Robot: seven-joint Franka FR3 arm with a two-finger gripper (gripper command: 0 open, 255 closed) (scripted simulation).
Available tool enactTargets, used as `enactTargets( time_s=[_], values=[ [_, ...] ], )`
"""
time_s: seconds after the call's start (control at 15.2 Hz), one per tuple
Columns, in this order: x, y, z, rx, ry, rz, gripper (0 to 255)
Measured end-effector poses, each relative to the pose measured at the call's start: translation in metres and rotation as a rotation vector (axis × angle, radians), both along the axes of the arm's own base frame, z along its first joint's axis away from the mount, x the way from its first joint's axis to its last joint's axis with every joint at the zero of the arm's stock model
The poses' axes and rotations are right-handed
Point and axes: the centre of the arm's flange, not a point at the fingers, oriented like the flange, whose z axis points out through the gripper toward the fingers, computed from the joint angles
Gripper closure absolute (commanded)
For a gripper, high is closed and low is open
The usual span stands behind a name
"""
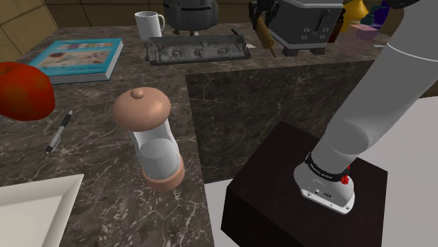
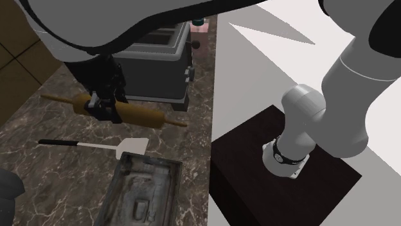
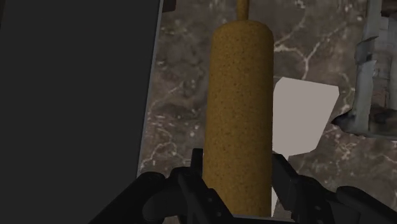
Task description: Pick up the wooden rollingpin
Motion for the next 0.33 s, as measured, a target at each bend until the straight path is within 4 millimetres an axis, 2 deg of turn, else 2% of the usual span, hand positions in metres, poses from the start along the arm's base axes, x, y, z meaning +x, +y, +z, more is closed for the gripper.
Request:
enactTargets(
  time_s=[0.33],
  values=[
    [0.0, -0.001, 0.025, 0.0, 0.0, 0.0, 255]
  ],
)
